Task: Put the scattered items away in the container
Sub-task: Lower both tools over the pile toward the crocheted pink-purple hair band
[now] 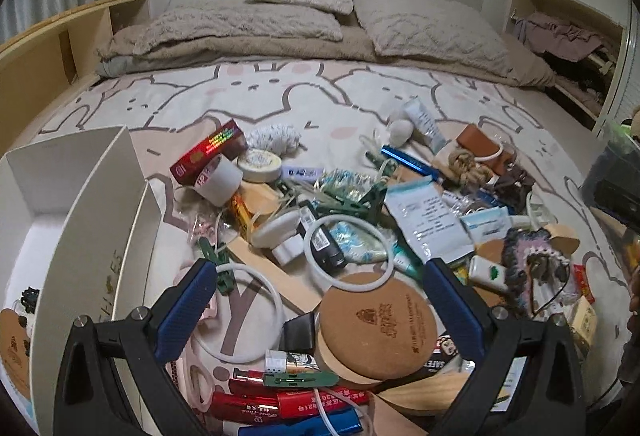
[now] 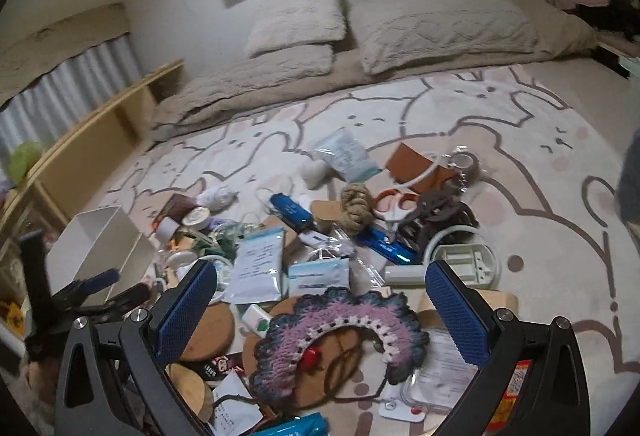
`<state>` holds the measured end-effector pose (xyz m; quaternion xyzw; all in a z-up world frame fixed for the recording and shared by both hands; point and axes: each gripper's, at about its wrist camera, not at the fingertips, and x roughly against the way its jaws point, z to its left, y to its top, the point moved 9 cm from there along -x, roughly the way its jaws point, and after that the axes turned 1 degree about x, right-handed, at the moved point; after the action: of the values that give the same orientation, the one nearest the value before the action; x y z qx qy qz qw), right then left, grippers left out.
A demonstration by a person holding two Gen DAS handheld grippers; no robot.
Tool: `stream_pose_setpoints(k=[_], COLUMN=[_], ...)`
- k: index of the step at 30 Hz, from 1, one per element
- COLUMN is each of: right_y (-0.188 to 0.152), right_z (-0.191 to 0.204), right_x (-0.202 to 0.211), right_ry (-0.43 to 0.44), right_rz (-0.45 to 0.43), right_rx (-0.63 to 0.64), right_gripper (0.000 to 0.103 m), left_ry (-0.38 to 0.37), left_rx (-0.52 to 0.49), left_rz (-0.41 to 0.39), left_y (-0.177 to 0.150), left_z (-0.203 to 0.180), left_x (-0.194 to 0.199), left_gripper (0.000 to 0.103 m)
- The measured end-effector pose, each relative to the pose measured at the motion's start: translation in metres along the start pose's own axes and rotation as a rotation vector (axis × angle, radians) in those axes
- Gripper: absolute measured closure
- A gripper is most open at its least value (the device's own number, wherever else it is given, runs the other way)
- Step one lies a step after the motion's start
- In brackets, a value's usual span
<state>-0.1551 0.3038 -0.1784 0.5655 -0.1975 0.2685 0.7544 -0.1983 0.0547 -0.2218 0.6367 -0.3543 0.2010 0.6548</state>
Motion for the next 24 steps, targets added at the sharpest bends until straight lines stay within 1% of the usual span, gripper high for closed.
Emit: stream_pose_setpoints(k=[2, 6, 8, 11, 15, 21, 24], right_y=[-0.004, -0.016, -0.021, -0.025, -0.029, -0.032, -0.033], right_z=[-0.002, -0.006, -0.008, -0.012, -0.017, -0.028, -0.034], right_x=[-0.002, -0.011, -0.014, -0.016, -0.020, -0.021, -0.021], right_ry=[-0.015, -0.026, -0.052, -0.082, -0.065, -0.094, -0.114], right_rz=[0.009, 0.058, 0.076, 0.082, 0.112, 0.126, 0.138], right_rx=[0.016, -0.002, 0.018, 0.034, 0.008, -0.007, -0.018], right_gripper=[0.000, 0.000, 0.000, 0.000, 0.000, 0.000, 0.000], left_ry=[0.004, 0.014, 0.020, 0.036, 0.037, 0.046, 0.054], left_rx=[-0.009, -0.026, -0.036, -0.056, -0.079, -0.136, -0.148], left_rz=[0.019, 0.059, 0.080, 0.101, 0.121, 0.161, 0.182], left_y=[-0.001, -0.004, -0.007, -0.008, -0.007, -0.011, -0.015], left_z=[-0.002, -0.003, -0.003, -0.005, -0.011, -0.025, -0.028], left_x=[-0.007, -0.021, -0.029, -0.040, -0.053, -0.074, -0.082], left_gripper=[0.000, 0.000, 0.000, 0.000, 0.000, 0.000, 0.000])
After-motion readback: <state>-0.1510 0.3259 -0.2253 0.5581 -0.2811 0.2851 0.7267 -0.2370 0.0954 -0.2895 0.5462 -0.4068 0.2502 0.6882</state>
